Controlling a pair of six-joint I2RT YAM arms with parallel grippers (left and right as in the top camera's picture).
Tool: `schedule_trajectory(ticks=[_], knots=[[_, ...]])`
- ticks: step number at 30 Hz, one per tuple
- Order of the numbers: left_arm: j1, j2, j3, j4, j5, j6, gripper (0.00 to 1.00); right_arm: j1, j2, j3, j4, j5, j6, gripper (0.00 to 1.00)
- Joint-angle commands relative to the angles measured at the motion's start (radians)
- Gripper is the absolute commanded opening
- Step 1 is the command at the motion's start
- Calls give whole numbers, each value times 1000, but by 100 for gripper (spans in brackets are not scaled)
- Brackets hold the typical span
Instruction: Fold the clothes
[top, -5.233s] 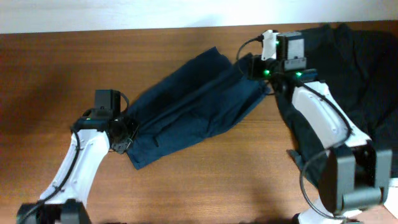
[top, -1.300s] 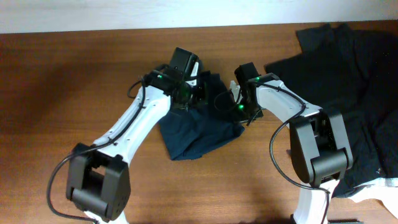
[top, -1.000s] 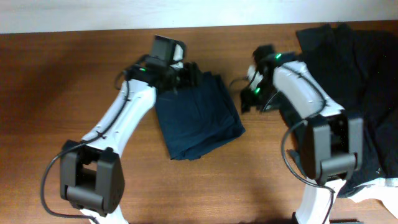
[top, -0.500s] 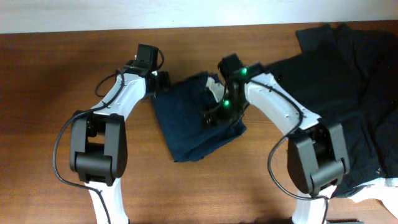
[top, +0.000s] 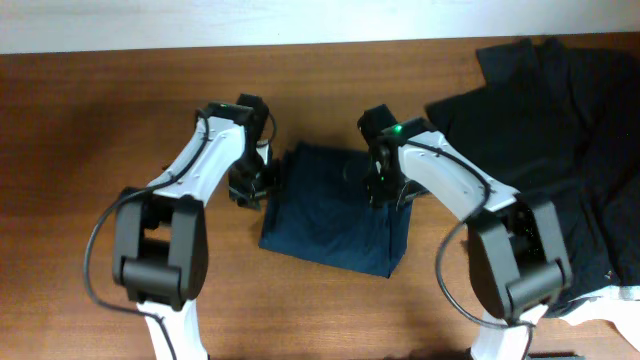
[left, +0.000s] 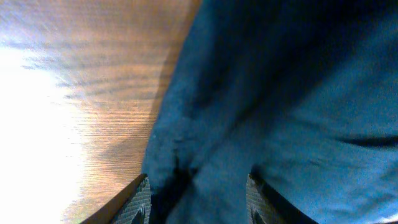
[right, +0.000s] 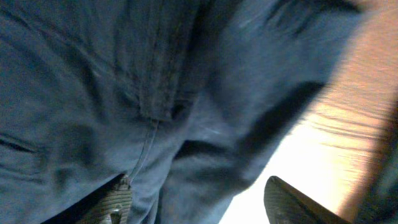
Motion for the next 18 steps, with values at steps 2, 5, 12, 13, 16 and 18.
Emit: schedule_trajectory(ticks=[2, 5, 12, 13, 16, 18], knots=[[10, -37, 27, 102, -17, 51, 99, -3, -218, 72, -32, 43, 43, 78], [9, 20, 13, 107, -4, 61, 99, -3, -325, 71, -82, 41, 43, 86], [-3, 158, 0, 53, 91, 138, 92, -3, -343, 71, -146, 41, 43, 87], [-11, 158, -8, 49, 91, 138, 73, -3, -343, 71, -146, 41, 43, 87], [-35, 158, -9, 34, 91, 138, 20, -3, -343, 71, -146, 41, 43, 87], [-29, 158, -8, 30, 73, 138, 1, -3, -343, 71, -148, 41, 43, 86]])
